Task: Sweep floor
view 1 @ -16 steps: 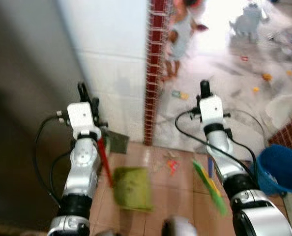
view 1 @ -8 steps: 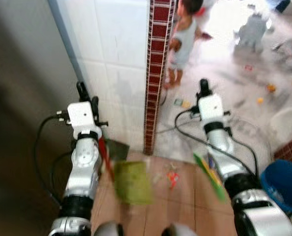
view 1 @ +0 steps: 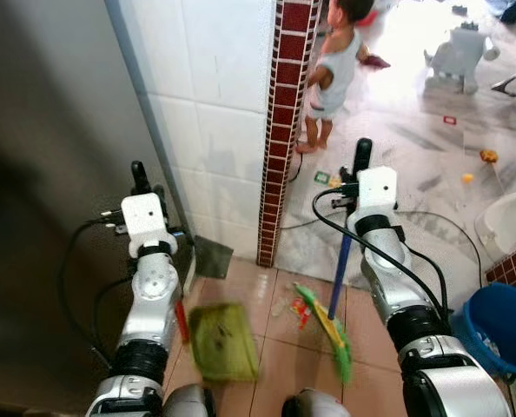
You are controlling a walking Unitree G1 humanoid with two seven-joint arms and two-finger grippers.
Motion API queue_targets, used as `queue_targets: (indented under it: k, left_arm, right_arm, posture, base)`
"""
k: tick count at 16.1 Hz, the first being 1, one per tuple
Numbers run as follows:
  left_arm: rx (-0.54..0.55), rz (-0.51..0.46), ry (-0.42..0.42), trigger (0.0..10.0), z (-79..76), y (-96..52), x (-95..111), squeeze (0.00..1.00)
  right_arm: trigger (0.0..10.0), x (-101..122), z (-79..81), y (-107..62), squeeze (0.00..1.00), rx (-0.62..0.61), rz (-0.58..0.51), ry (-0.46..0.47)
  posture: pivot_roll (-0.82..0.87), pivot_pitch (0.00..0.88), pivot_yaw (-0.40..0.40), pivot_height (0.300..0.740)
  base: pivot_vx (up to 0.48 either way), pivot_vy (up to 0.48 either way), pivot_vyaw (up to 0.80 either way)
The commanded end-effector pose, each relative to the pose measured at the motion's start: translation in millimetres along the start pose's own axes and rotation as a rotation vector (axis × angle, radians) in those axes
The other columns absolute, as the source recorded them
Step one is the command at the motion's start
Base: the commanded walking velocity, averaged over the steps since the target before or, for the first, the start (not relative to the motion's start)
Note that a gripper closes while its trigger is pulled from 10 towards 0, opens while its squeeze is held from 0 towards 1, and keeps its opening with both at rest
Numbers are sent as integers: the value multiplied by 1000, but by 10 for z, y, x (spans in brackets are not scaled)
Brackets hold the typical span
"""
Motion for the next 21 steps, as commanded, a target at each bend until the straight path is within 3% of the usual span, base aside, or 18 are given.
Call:
queue_targets:
  k: [1,5,8,9,14,16,18,19,21]
  left_arm:
    - [24,-69,-23,10000,-34,67,139,0]
    - [44,-64,34,10000,-84,77,56,0]
    - [172,-39,77,10000,11,74,-37,0]
    - [229,9,39,10000,55,35,-133,0]
    - [159,43,17,10000,-127,-61,-257,0]
    - [145,45,21,10000,-165,-61,-261,0]
    - [135,47,19,10000,-176,-55,-264,0]
    - [122,47,20,10000,-198,-56,-265,0]
    - [108,51,21,10000,-223,-59,-275,0]
  right_arm:
    - [10000,201,-16,85,0,15,-59,-6]
    - [10000,265,21,72,0,60,-84,9]
    - [10000,283,71,59,0,112,-85,11]
    - [10000,262,143,45,0,170,-65,47]
    - [10000,363,381,-24,0,340,-40,184]
    - [10000,548,509,-60,0,504,-44,219]
    - [10000,661,538,-109,0,624,-46,190]
    - [10000,797,525,-161,0,740,-69,124]
    - [10000,949,485,-200,0,839,-93,44]
  posture:
    - [-113,142,-21,740]
    - [-123,156,-25,740]
    - [-131,161,-29,740]
    - [-136,161,-31,740]
    - [-141,156,-31,740]
    - [-142,153,-27,740]
    - [-146,151,-22,740]
    - [-150,151,-19,740]
    - [-153,149,-14,740]
  base:
    - [0,0,0]
    - [0,0,0]
    - [0,0,0]
    - [0,0,0]
    - [0,0,0]
    - [0,0,0]
    - [0,0,0]
    - [0,0,0]
    - [0,0,0]
Point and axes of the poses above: a point about 5 cm out from each wrist's last joint towards the gripper, its own y axis pointing out of the wrist towards the gripper, its own x axis along the axis of the wrist's last joint, z = x × y, the point moved 4 cm from there along y, pointing out of the wrist towards the gripper, and after that the axes turned 1 degree about y, right-handed, at the moved point
